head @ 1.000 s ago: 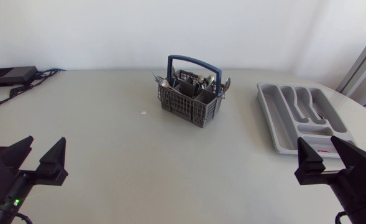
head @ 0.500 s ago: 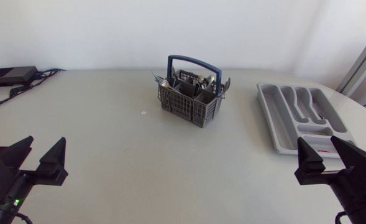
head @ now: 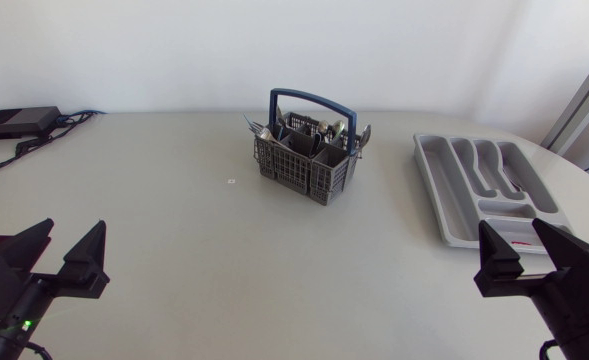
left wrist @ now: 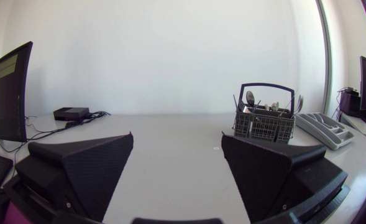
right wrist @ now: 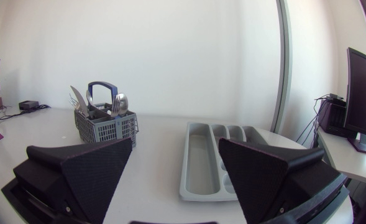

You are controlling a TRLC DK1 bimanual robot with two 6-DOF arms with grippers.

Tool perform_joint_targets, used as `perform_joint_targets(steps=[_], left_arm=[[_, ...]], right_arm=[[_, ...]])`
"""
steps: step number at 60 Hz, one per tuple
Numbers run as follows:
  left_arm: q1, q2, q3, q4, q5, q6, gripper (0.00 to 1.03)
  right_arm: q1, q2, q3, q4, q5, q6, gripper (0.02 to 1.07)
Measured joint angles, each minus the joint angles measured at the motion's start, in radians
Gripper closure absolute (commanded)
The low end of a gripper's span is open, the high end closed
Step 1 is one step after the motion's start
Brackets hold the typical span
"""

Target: Sort the cutlery from the basket into the organizer compartments.

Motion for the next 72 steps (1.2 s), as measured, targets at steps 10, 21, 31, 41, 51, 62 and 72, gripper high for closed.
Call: perform_joint_targets(steps=[10, 21, 31, 41, 51, 62, 72], left_arm=[[0.000, 0.000, 0.000, 0.000, 0.000, 0.000, 0.05], [0.000, 0.000, 0.000, 0.000, 0.000, 0.000, 0.05], [0.000, 0.000, 0.000, 0.000, 0.000, 0.000, 0.05], [0.000, 0.000, 0.000, 0.000, 0.000, 0.000, 0.05], [0.000, 0.000, 0.000, 0.000, 0.000, 0.000, 0.05], [0.000, 0.000, 0.000, 0.000, 0.000, 0.000, 0.05], [0.000, 0.000, 0.000, 0.000, 0.000, 0.000, 0.05]], right_arm=[[-0.039, 0.000, 0.000, 0.001, 0.010, 0.000, 0.07], [0.012, 0.000, 0.000, 0.000, 0.002, -0.001, 0.07], [-0.034, -0.001, 0.000, 0.000, 0.002, -0.004, 0.07], [-0.050, -0.005, 0.000, 0.000, 0.002, -0.007, 0.07], [-0.050, -0.005, 0.000, 0.000, 0.002, -0.027, 0.07], [-0.051, -0.005, 0.000, 0.000, 0.002, -0.027, 0.07], [-0.048, -0.005, 0.000, 0.000, 0.002, -0.026, 0.07]])
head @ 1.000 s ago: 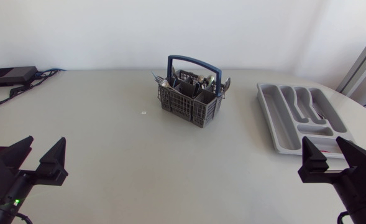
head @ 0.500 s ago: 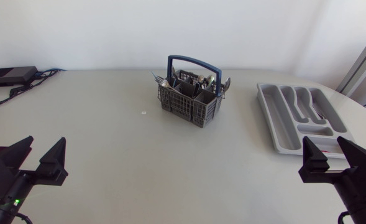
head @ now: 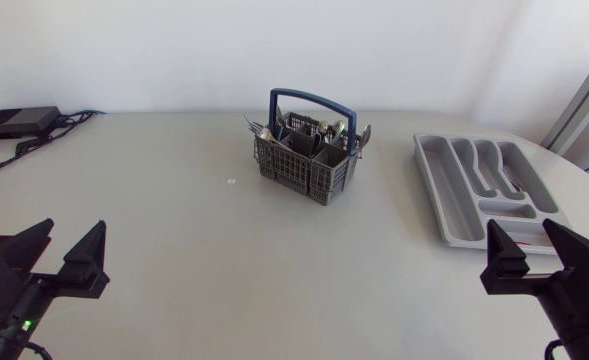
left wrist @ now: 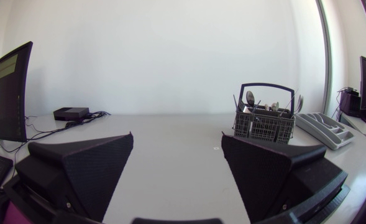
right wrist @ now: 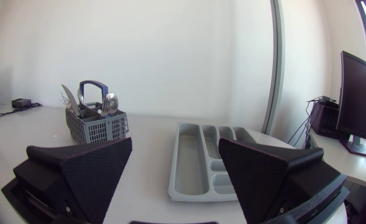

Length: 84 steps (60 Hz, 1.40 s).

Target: Sort the cutlery from the basket into the organizer compartments.

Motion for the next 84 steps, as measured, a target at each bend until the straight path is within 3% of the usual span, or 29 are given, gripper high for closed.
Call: perform_joint_targets(steps=[84], left_arm=[[0.000, 0.000, 0.000, 0.000, 0.000, 0.000, 0.05]], right_arm=[[0.045, 0.000, 0.000, 0.000, 0.001, 0.026, 0.07]])
